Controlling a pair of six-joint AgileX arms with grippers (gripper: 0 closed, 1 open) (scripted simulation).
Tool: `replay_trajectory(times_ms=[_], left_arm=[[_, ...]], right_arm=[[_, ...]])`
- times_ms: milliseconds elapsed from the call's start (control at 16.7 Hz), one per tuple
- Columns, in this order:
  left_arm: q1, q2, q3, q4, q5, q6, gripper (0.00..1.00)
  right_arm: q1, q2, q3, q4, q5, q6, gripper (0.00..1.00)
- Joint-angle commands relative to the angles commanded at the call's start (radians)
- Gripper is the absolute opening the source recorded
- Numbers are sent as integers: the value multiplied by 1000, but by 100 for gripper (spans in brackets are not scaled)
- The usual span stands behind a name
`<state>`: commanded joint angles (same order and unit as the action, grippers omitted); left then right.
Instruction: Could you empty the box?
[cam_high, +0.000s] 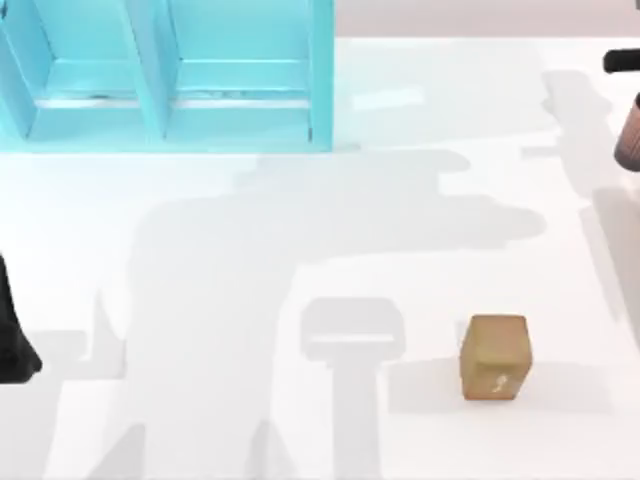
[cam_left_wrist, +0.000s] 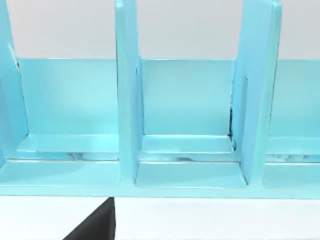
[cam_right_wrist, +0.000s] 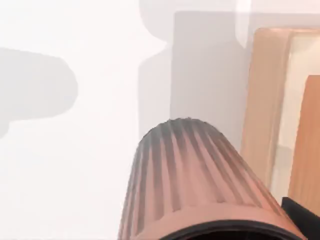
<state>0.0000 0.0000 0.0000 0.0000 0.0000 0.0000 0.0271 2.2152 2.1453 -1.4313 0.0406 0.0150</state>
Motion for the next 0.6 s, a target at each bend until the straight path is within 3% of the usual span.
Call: replay_trajectory(times_ms=[240, 600], left_arm=[[0, 0, 0, 0, 0, 0, 100], [0, 0, 0, 0, 0, 0, 100]], right_arm=[[183, 76, 12, 59, 21, 187, 0], [231, 129, 4, 88, 31, 267, 0]])
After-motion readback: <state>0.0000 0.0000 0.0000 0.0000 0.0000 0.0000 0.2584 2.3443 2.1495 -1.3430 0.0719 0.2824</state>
